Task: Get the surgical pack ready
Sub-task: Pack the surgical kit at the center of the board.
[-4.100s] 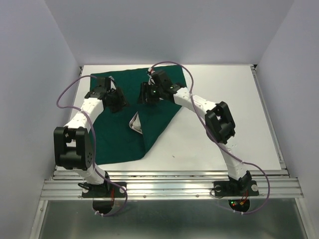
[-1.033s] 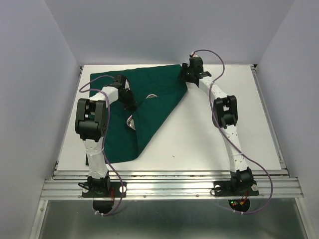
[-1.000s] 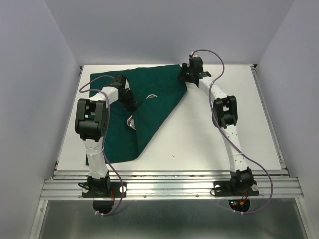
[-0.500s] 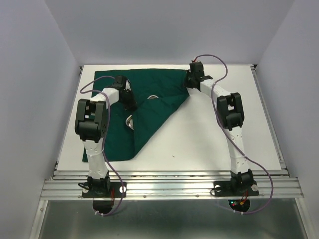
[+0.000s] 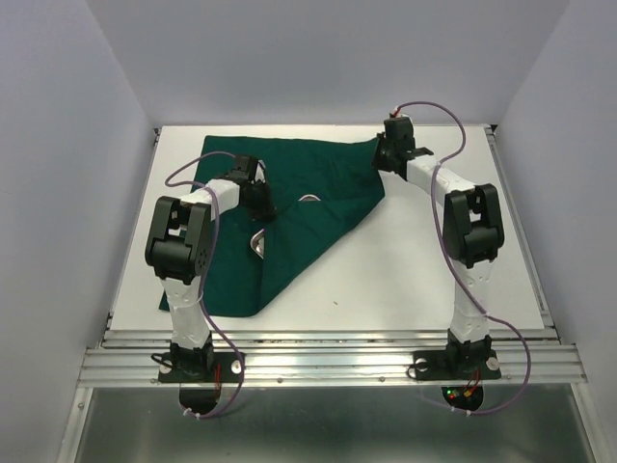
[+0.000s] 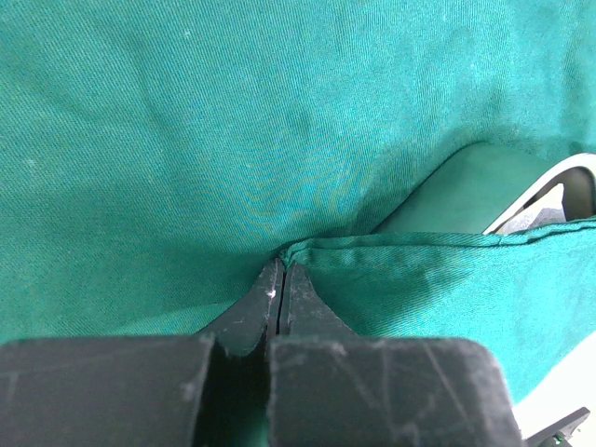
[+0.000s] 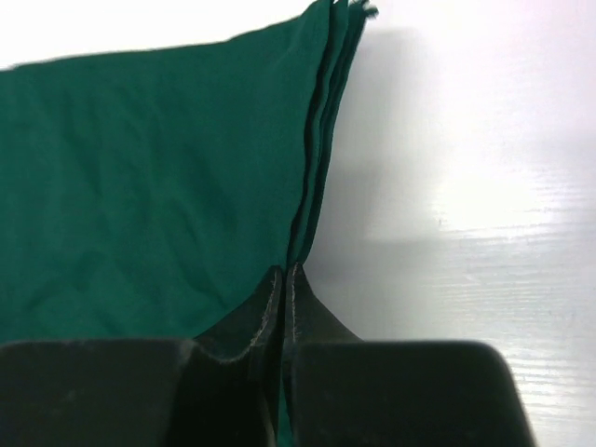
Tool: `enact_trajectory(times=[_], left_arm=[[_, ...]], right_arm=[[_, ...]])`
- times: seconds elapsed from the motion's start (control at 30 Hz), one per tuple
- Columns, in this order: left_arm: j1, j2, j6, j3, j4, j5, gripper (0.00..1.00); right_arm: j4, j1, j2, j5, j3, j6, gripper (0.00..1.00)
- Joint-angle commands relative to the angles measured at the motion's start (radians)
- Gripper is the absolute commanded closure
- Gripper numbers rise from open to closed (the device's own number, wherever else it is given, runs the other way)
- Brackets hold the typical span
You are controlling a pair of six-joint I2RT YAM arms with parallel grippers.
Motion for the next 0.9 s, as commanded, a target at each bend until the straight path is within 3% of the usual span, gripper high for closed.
enact_trajectory(times=[0.0,0.1,0.13,0.2,0.23,0.3,0.33,0.4,0.47,0.5,0.6,0.63,0.7,0.87], left_arm=[[-0.011,0.005,0.028,-0.024,-0.089,-0.047,1.0],[-0.011,0.013,0.028,-0.019,-0.089,-0.041,1.0],[-0.011,0.015,0.026,-0.021,-0.084,-0.036,1.0],[-0.011,0.021,0.026,-0.021,-0.081,-0.028,1.0],[-0.011,0.022,0.026,-0.021,-0.081,-0.027,1.0],[-0.011,0.021,0.028,-0.022,-0.082,-0.028,1.0],[-0.011,0.021,0.026,-0.024,-0.081,-0.03,1.0],[-0.011,0.019,0.026,-0.025,-0.081,-0.03,1.0],[-0.011,0.019,0.025,-0.025,-0.078,-0.031,1.0],[-0.011,0.022,0.023,-0.025,-0.075,-0.03,1.0],[-0.011,0.028,0.022,-0.022,-0.072,-0.03,1.0],[-0.011,0.03,0.022,-0.024,-0.072,-0.03,1.0],[-0.011,0.031,0.022,-0.021,-0.07,-0.028,1.0],[-0.011,0.03,0.019,-0.019,-0.073,-0.028,1.0]], right_arm=[[0.094,0.001,-0.118,-0.026,0.002,-0.017,0.99],[0.071,0.001,-0.142,-0.022,0.021,-0.02,0.99],[-0.001,0.001,-0.119,0.001,0.045,-0.025,0.94],[-0.098,0.001,-0.082,0.044,0.117,-0.023,0.64],[-0.144,0.001,-0.082,0.076,0.139,-0.019,0.39],[-0.132,0.001,-0.133,0.087,0.083,-0.001,0.28],[-0.101,0.001,-0.168,0.083,-0.021,0.0,0.24],[-0.025,0.001,-0.277,0.055,-0.118,0.015,0.23],[0.005,0.001,-0.356,-0.004,-0.227,0.027,0.28],[0.012,0.001,-0.378,-0.03,-0.258,0.038,0.46],[0.028,0.05,-0.424,-0.107,-0.347,0.047,0.84],[0.025,0.072,-0.426,-0.135,-0.36,0.047,0.89],[0.002,0.119,-0.409,-0.144,-0.375,0.055,0.96],[0.002,0.153,-0.327,-0.184,-0.4,0.09,0.97]])
